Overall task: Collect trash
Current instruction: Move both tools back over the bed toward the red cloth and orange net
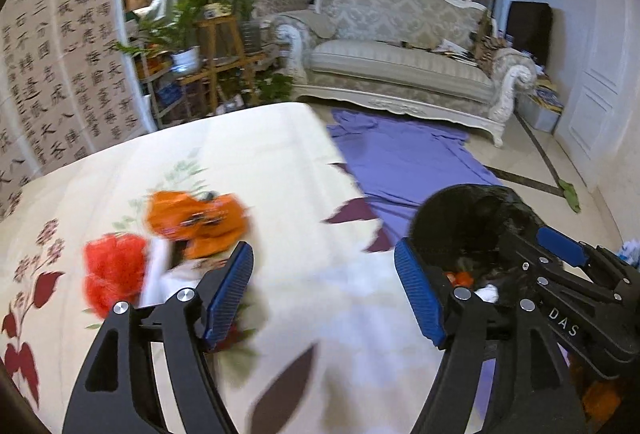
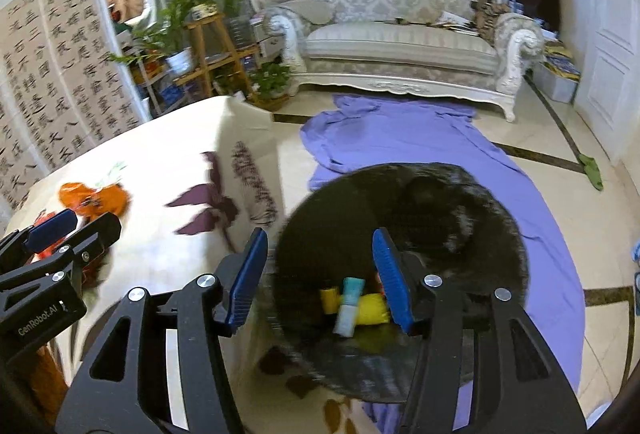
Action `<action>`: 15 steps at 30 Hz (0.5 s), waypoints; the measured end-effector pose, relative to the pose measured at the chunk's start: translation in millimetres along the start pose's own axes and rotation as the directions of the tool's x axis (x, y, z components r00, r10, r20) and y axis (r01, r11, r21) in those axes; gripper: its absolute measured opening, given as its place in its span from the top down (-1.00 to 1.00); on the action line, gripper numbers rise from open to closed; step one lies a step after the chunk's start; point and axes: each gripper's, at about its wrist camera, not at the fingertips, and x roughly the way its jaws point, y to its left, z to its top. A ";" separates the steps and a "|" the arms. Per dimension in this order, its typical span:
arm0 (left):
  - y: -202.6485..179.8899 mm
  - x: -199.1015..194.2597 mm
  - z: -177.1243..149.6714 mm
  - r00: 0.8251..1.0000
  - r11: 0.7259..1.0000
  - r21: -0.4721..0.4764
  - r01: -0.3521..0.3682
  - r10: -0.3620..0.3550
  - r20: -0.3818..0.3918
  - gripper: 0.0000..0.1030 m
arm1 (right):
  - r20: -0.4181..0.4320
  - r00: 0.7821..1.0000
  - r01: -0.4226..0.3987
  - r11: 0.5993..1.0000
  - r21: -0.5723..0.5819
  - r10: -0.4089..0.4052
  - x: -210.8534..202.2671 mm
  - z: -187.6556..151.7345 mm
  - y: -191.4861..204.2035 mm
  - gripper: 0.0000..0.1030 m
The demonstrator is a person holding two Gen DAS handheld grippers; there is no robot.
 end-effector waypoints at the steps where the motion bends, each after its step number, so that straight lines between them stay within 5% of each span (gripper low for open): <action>1: 8.2 -2.7 -1.9 1.000 1.000 -0.010 -0.015 0.015 0.002 -0.39 | -0.001 1.000 -0.010 1.000 -0.009 0.010 -0.4 0.2 6.4 -0.04; 15: 115.2 -26.2 -39.2 0.980 0.968 -0.153 -0.201 0.197 -0.038 -0.41 | -0.043 0.988 -0.153 0.975 -0.163 0.148 -0.3 -5.9 109.3 -0.05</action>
